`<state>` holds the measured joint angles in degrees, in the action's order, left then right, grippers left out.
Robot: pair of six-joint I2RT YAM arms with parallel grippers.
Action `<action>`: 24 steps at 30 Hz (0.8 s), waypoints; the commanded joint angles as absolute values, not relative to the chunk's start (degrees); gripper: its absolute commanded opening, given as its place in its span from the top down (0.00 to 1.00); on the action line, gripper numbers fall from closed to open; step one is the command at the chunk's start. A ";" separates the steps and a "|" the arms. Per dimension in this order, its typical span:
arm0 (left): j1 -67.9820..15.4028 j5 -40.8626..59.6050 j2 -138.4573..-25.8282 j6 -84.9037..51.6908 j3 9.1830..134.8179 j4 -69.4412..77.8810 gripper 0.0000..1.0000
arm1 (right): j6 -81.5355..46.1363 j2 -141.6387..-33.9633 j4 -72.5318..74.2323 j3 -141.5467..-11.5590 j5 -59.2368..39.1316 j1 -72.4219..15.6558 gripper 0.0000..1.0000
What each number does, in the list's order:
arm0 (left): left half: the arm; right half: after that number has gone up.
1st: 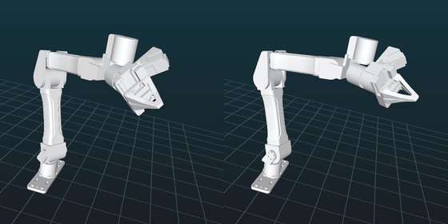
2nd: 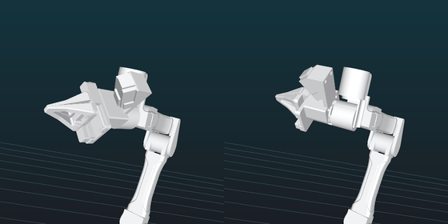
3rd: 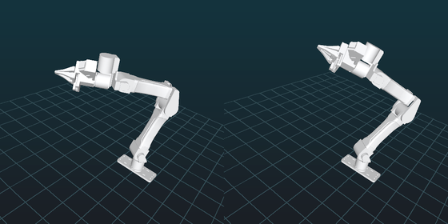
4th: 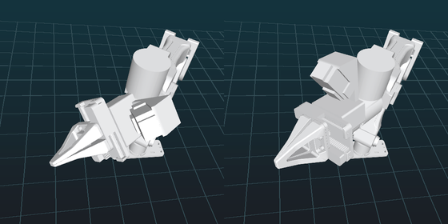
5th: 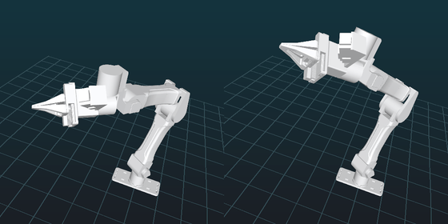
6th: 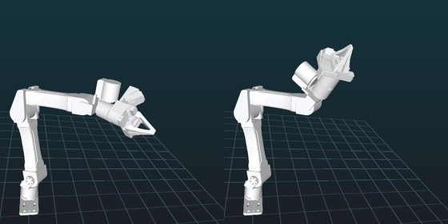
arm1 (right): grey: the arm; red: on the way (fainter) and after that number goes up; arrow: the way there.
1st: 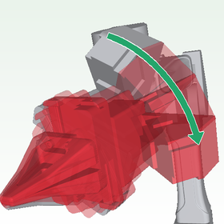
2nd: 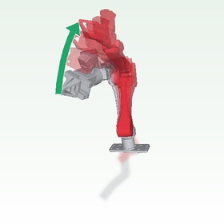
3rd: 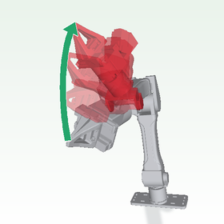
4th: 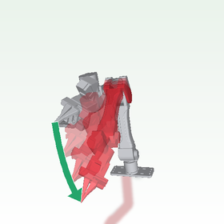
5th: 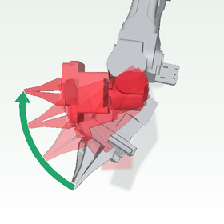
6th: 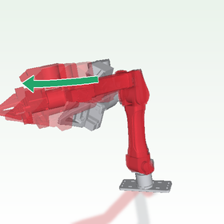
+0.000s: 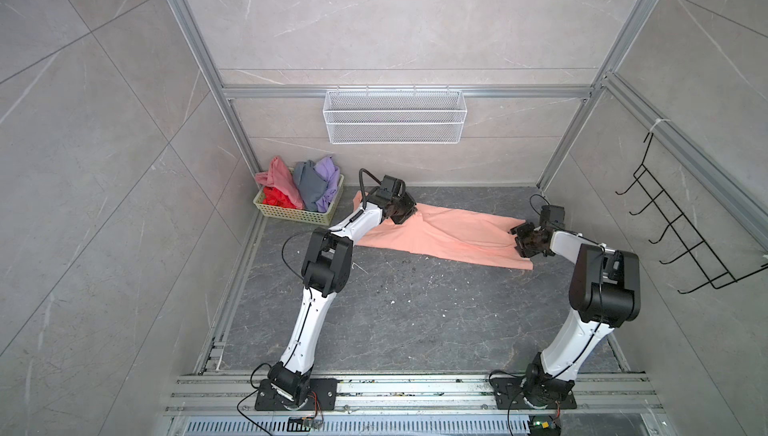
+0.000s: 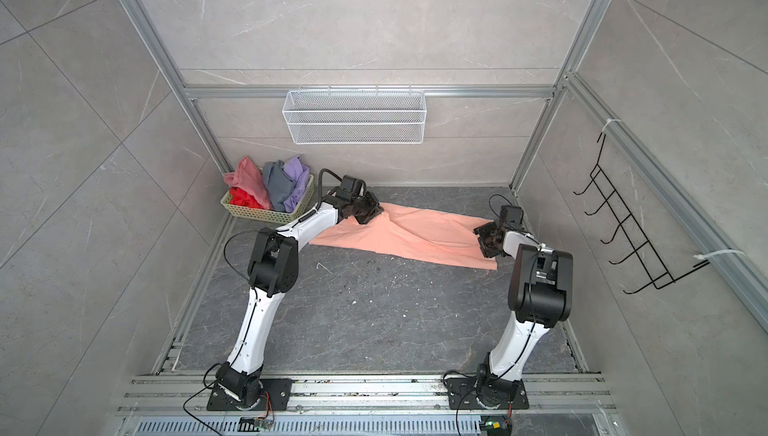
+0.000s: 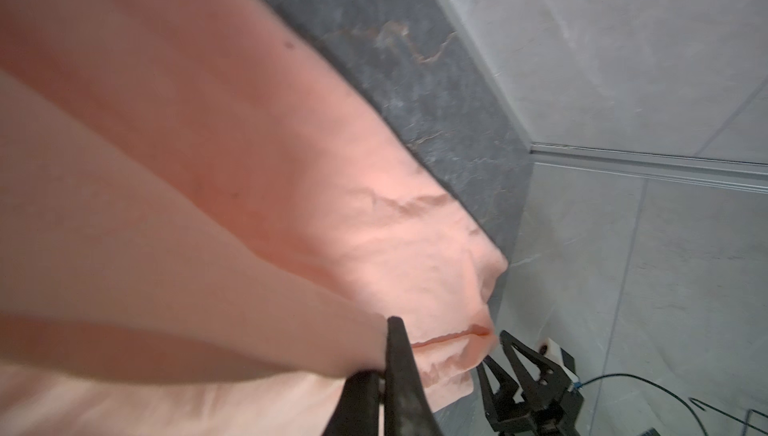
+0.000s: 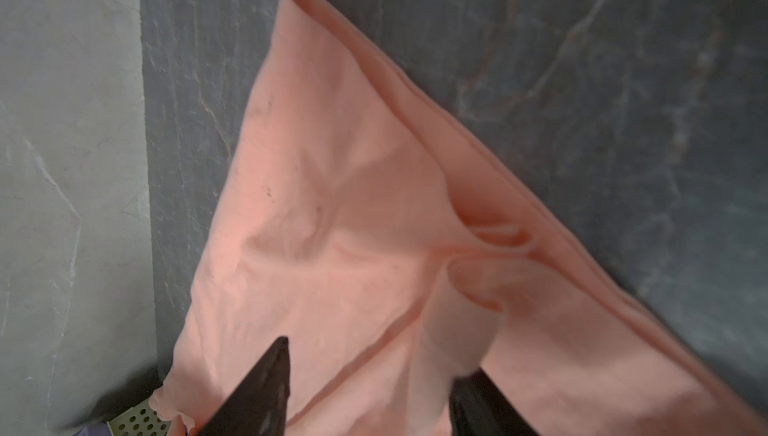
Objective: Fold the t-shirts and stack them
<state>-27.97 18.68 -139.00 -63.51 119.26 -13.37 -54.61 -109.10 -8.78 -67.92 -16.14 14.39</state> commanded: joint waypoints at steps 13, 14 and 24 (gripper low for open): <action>-22.98 24.82 -140.41 -67.21 121.96 0.45 0.30 | -50.50 -110.58 -10.16 -77.43 -17.38 15.69 0.41; -22.78 24.58 -138.59 -65.78 119.97 0.11 0.28 | -49.77 -109.73 -10.82 -77.19 -17.69 15.67 0.41; -20.07 16.86 -127.44 -54.39 105.47 -16.26 0.26 | -47.63 -107.22 -10.59 -72.25 -18.06 12.03 0.41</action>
